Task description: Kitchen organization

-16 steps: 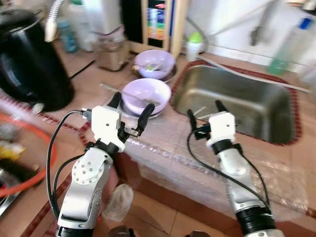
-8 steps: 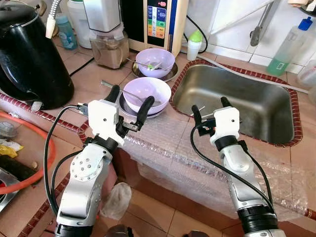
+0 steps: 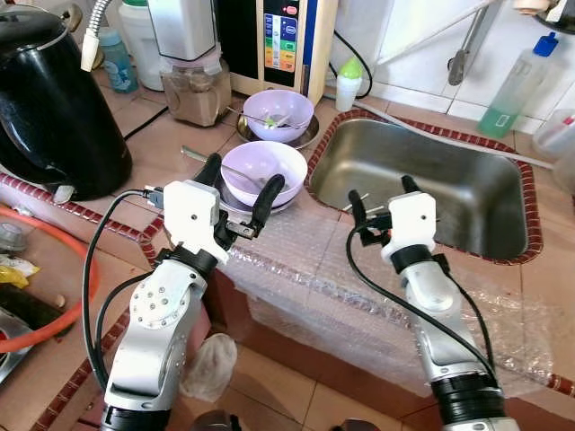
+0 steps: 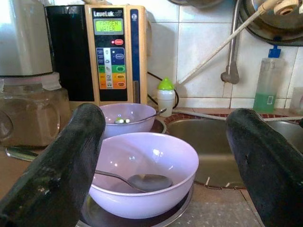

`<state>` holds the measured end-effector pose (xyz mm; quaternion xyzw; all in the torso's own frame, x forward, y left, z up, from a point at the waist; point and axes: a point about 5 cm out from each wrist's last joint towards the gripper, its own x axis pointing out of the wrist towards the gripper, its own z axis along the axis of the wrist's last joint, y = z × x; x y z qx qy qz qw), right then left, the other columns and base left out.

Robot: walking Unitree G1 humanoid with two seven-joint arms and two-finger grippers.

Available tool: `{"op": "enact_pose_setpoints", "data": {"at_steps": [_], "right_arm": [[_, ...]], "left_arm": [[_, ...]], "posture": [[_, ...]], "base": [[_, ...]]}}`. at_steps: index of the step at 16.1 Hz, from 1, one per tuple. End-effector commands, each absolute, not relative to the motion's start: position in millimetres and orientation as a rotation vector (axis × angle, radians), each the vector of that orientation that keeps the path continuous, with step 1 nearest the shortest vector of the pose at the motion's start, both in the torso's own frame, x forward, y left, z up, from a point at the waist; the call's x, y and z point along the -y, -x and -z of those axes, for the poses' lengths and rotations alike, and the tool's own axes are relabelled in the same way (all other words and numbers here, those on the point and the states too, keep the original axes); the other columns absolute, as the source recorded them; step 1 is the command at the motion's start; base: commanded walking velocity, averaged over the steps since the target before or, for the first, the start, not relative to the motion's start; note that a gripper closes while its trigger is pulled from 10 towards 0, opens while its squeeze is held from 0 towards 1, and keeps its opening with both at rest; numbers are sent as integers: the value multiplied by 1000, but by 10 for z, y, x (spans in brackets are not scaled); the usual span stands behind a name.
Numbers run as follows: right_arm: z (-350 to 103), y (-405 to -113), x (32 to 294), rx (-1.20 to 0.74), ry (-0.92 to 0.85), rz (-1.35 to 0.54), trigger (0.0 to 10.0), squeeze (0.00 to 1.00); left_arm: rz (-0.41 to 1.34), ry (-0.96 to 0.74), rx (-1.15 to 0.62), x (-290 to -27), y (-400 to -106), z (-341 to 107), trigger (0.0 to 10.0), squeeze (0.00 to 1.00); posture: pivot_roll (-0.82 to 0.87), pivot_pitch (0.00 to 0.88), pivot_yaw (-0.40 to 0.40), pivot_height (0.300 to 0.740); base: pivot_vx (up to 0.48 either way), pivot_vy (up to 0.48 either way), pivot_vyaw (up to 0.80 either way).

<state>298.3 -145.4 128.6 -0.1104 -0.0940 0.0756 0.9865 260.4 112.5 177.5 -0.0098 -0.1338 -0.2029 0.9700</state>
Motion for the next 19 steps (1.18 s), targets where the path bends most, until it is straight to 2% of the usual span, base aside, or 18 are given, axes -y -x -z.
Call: {"op": "enact_pose_setpoints", "data": {"at_steps": [1, 5, 8, 10, 13, 16, 19], "right_arm": [[-1300, -2973, 1453, 186, 221, -158, 10000, 0], [-1298, -2985, 1459, 182, 223, -162, 10000, 0], [-1307, -2979, 1452, 185, 221, -166, 10000, 0], [-1310, -2958, 1448, 191, 205, -173, 10000, 0], [-1330, -2952, 1412, 212, 219, -211, 10000, 0], [-1355, -2961, 1362, 220, 213, -225, 10000, 0], [-1332, -2954, 1387, 211, 205, -220, 10000, 0]], "left_arm": [[428, 13, 271, -1091, -2606, -1793, 10000, 0], [425, 8, 273, -1092, -2601, -1794, 10000, 0], [395, -6, 267, -1132, -2591, -1763, 10000, 0], [290, -79, 240, -1258, -2579, -1645, 10000, 0], [249, -73, 214, -1373, -2539, -1574, 10000, 0], [221, -80, 219, -1399, -2531, -1583, 10000, 0], [240, -50, 233, -1387, -2519, -1611, 10000, 0]], "posture": [[-24, 0, 16, 740], [-17, 0, 12, 740], [-17, 0, 12, 740], [-17, 0, 12, 740], [-9, 0, 11, 740], [-5, 0, 9, 740], [-3, 0, 7, 740]], "base": [[0, -480, 0], [0, -413, 0], [0, 0, 0], [0, 0, 0], [0, 0, 0], [0, 0, 617], [0, 0, 0]]}}
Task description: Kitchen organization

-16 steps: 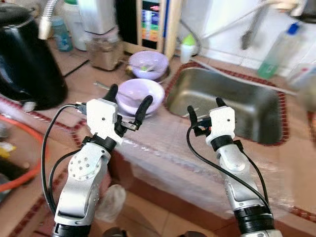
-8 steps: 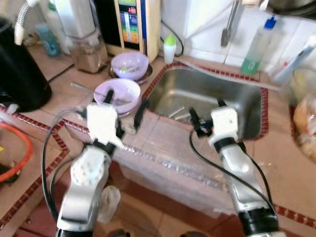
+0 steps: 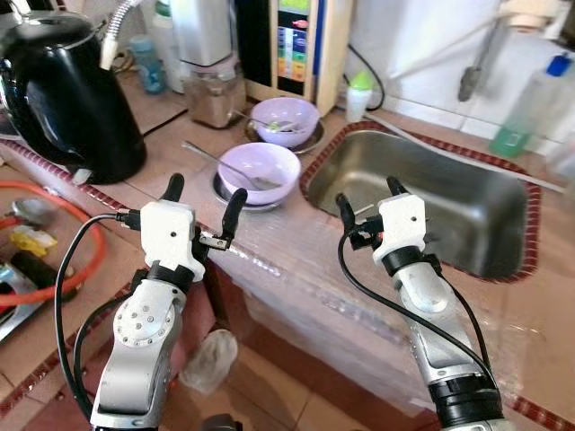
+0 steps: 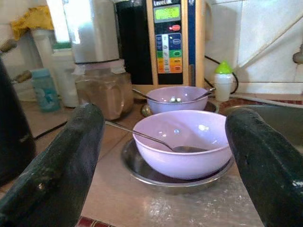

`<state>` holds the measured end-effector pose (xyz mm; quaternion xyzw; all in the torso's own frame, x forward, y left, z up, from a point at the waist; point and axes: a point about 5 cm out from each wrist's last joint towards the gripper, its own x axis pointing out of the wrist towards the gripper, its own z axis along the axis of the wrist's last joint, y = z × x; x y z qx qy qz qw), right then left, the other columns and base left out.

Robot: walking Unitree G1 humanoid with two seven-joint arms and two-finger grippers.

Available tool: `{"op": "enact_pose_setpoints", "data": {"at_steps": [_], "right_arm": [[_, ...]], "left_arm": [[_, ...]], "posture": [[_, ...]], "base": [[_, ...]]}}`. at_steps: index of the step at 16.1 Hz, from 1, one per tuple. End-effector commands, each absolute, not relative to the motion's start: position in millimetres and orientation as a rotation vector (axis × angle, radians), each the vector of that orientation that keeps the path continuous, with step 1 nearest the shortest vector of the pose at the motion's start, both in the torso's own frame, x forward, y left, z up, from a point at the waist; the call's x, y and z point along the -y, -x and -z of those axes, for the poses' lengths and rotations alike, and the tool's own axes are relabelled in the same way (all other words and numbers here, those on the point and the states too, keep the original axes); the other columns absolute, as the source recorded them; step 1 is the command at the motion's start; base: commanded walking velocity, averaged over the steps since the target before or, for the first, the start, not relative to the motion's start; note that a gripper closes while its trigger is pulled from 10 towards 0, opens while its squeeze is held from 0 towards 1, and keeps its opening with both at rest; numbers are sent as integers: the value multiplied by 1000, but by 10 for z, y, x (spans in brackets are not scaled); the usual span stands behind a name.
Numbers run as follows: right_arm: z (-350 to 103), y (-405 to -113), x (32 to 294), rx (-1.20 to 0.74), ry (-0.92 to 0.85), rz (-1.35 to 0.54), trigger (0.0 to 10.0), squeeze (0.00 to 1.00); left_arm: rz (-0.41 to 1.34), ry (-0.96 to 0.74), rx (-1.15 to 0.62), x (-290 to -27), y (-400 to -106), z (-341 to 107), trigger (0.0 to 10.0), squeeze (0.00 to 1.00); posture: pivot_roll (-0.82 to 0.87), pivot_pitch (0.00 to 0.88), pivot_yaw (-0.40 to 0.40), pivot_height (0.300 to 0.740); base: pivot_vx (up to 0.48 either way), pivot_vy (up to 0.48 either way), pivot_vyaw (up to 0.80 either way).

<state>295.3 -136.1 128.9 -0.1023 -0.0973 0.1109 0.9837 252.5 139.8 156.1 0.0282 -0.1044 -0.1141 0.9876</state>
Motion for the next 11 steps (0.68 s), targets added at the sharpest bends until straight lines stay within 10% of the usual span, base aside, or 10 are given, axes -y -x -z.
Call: {"op": "enact_pose_setpoints", "data": {"at_steps": [1, 11], "right_arm": [[-1330, -2952, 1390, 208, 204, -218, 10000, 0], [-1343, -2947, 1368, 220, 207, -224, 10000, 0]], "left_arm": [[241, -54, 245, -1380, -2520, -1635, 10000, 0], [279, -46, 264, -1328, -2528, -1678, 10000, 0]], "posture": [[-6, 0, 7, 740], [-7, 0, 13, 740]], "base": [[0, 0, 0], [132, 0, 0]]}}
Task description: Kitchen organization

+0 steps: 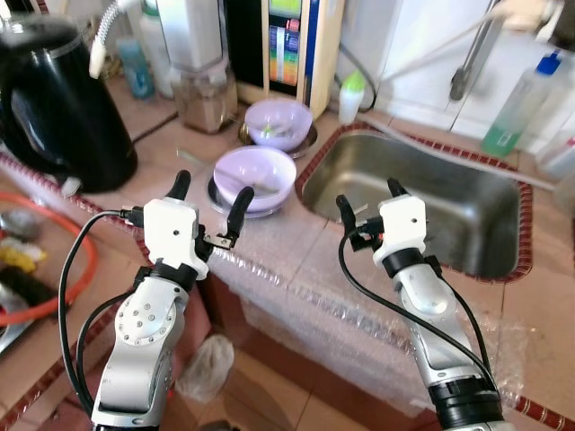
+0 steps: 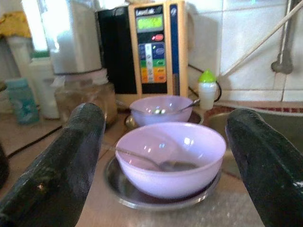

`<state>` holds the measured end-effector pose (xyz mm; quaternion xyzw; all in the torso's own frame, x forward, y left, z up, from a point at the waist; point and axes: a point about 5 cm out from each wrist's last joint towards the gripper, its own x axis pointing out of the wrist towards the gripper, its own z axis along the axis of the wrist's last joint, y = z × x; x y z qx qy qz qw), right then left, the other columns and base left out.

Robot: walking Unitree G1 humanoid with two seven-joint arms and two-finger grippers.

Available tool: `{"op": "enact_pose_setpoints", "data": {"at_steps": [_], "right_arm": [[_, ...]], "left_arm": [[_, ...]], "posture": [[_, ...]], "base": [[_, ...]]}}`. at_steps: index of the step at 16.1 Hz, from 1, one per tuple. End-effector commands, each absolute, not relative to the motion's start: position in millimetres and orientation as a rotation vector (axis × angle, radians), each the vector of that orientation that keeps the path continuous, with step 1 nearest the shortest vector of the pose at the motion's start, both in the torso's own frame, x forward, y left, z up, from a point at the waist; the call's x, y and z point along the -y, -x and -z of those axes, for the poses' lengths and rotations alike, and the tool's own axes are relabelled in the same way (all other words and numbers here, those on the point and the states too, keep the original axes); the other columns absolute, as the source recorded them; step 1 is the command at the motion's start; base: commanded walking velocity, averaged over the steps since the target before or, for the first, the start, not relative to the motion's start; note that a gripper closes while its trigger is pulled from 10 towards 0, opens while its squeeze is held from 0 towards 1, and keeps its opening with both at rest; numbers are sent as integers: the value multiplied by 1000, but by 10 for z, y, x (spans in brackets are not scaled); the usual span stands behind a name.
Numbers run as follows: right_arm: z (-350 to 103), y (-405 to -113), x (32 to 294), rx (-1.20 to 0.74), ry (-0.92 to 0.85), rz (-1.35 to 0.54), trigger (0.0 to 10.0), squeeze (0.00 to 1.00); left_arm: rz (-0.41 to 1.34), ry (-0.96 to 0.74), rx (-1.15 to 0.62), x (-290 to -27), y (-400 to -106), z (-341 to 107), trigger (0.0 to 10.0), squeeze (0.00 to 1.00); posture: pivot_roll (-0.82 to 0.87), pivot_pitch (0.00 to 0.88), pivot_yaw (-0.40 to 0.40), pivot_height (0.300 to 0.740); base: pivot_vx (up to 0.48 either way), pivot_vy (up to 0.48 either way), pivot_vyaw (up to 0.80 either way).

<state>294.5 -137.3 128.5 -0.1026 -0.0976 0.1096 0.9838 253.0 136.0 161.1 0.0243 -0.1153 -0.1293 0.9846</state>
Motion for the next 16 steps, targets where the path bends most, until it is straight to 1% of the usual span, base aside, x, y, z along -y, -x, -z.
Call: {"op": "enact_pose_setpoints", "data": {"at_steps": [1, 10, 16], "right_arm": [[-1360, -2951, 1365, 227, 198, -225, 10000, 0], [-1335, -2939, 1386, 217, 197, -231, 10000, 0], [-1284, -2916, 1390, 198, 205, -244, 10000, 0]], "left_arm": [[280, -47, 266, -1326, -2531, -1683, 10000, 0], [285, -41, 264, -1305, -2536, -1680, 10000, 0], [273, -30, 242, -1332, -2491, -1620, 10000, 0]], "posture": [[-7, 0, 13, 740], [-12, 0, 13, 740], [-11, 0, 13, 740]], "base": [[285, 0, 0], [300, 0, 0], [0, 0, 0]]}}
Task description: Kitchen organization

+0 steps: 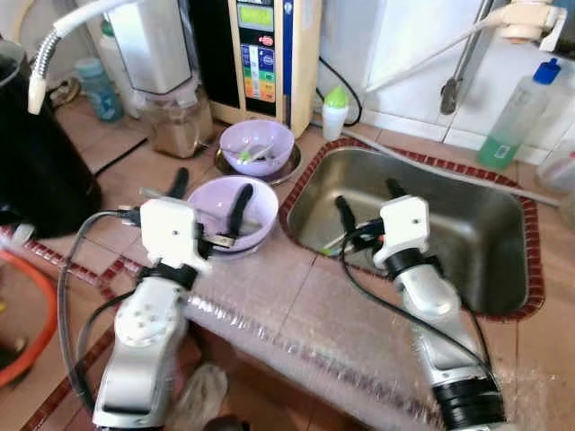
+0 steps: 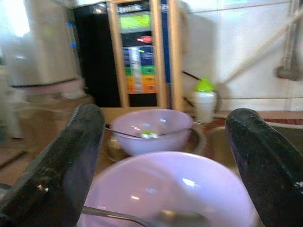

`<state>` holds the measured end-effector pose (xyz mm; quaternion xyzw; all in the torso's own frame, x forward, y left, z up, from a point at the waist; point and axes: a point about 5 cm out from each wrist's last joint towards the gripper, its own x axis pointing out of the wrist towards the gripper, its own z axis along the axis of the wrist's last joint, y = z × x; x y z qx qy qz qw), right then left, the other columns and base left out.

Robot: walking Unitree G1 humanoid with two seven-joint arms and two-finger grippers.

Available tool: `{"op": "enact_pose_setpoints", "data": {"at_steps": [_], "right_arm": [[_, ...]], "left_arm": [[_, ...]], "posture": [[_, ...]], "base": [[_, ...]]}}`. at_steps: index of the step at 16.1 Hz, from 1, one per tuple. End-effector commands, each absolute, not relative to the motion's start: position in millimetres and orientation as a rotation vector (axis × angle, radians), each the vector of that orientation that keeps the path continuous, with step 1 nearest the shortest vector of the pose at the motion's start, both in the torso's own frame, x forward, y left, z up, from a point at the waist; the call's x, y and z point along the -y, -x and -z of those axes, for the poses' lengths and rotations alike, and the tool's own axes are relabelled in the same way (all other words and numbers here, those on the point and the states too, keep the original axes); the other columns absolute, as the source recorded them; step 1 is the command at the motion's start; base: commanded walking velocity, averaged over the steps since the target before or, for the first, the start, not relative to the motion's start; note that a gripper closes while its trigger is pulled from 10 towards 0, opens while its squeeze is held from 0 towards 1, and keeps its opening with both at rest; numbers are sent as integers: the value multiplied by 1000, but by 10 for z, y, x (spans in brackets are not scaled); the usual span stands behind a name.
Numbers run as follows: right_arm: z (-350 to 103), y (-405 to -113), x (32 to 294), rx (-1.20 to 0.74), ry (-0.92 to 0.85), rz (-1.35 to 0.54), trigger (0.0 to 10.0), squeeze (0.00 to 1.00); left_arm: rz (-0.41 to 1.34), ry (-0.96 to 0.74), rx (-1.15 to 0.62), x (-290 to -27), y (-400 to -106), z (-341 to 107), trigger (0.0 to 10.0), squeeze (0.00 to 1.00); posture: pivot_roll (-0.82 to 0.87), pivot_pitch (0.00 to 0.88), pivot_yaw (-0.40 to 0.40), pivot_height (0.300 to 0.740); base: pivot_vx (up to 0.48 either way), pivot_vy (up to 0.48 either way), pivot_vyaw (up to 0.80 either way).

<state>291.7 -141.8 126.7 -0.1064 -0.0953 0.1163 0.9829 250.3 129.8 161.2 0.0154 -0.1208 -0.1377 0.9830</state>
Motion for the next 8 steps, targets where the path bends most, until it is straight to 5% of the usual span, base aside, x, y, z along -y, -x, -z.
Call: {"op": "enact_pose_setpoints", "data": {"at_steps": [1, 8], "right_arm": [[-1276, -2914, 1381, 196, 208, -252, 10000, 0], [-1213, -2801, 1284, 173, 158, -361, 10000, 0]], "left_arm": [[250, -33, 235, -1351, -2495, -1610, 10000, 0], [41, 48, 229, -1682, -2431, -1639, 10000, 0]], "posture": [[-8, 0, 11, 740], [15, 0, -4, 740]], "base": [[0, 0, 0], [0, 0, 0]]}}
